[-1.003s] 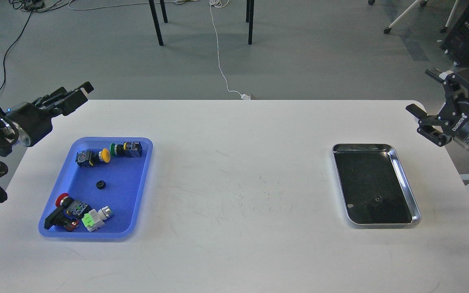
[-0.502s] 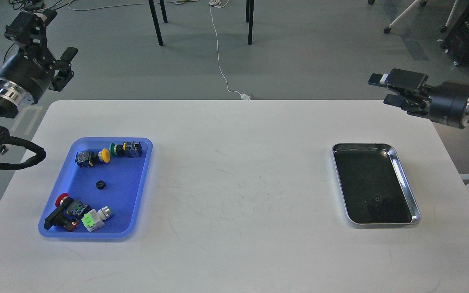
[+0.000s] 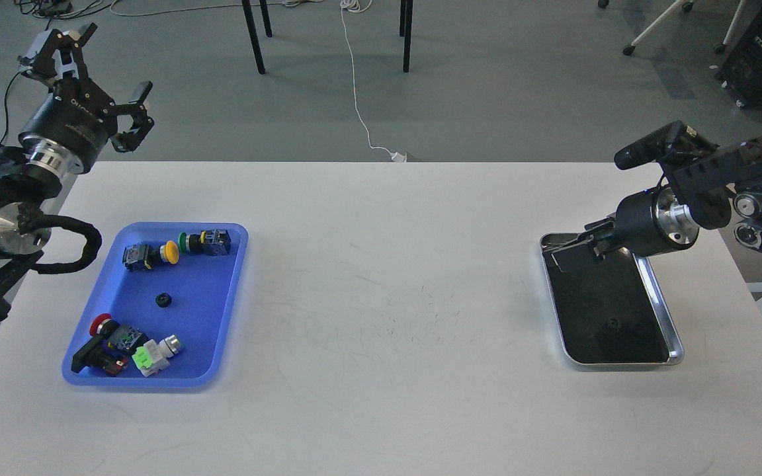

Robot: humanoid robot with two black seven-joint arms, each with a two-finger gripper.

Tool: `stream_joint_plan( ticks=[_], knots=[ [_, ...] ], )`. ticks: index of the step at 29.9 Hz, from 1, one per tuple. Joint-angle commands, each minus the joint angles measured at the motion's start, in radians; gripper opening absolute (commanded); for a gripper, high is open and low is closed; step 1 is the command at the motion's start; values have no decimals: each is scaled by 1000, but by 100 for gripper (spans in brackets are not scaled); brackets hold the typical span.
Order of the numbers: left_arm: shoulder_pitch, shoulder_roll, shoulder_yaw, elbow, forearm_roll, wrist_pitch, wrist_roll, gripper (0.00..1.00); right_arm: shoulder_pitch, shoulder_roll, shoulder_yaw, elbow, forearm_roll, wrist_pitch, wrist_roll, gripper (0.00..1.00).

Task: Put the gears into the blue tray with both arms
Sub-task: 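Grasp a second black ring on the metal tray with the right gripper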

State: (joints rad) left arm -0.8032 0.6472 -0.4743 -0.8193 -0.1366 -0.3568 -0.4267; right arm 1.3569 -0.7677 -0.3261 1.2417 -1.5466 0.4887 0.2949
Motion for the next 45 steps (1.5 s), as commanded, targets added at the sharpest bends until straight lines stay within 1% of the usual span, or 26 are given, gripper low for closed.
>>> stream_joint_plan(
  ticks=[1,6,12,19,23,26,27,29,36,38,42,44,45],
  knots=[
    [16,2,-1,0,-6,-11,-1,98,-38,-1,-25,-2,-53,0,9,98],
    [36,5,-1,0,-6,-28,-4,98,-70,5,-33,-31,-96,0,12,98],
    [44,14,-1,0,-6,-31,-3,98,-133,31,-31,-90,-116,0,12,98],
    [44,15,-7,0,-5,-33,-1,98,-157,51,-31,-126,-128,0,12,97],
    [44,14,-7,0,-5,-31,-1,98,-168,51,-25,-139,-130,0,12,89],
    [44,14,-7,0,-5,-31,-1,98,-173,54,-24,-154,-130,0,12,78],
    [44,14,-7,0,-5,-31,0,98,-177,59,-24,-157,-130,0,10,73],
    [44,15,-7,0,-3,-31,0,98,-186,70,-24,-163,-130,0,9,66],
    [44,15,-7,0,-3,-30,0,98,-214,73,-18,-185,-130,0,9,56],
    [44,15,-7,0,-3,-30,0,98,-214,74,-17,-183,-130,0,10,51],
    [44,17,-7,0,-1,-30,0,98,-206,85,-17,-183,-130,0,10,29],
    [44,17,-7,0,-1,-30,0,98,-203,87,-17,-182,-132,0,10,22],
    [44,17,-7,0,-1,-30,0,98,-203,88,-17,-182,-132,0,10,16]
  ],
)
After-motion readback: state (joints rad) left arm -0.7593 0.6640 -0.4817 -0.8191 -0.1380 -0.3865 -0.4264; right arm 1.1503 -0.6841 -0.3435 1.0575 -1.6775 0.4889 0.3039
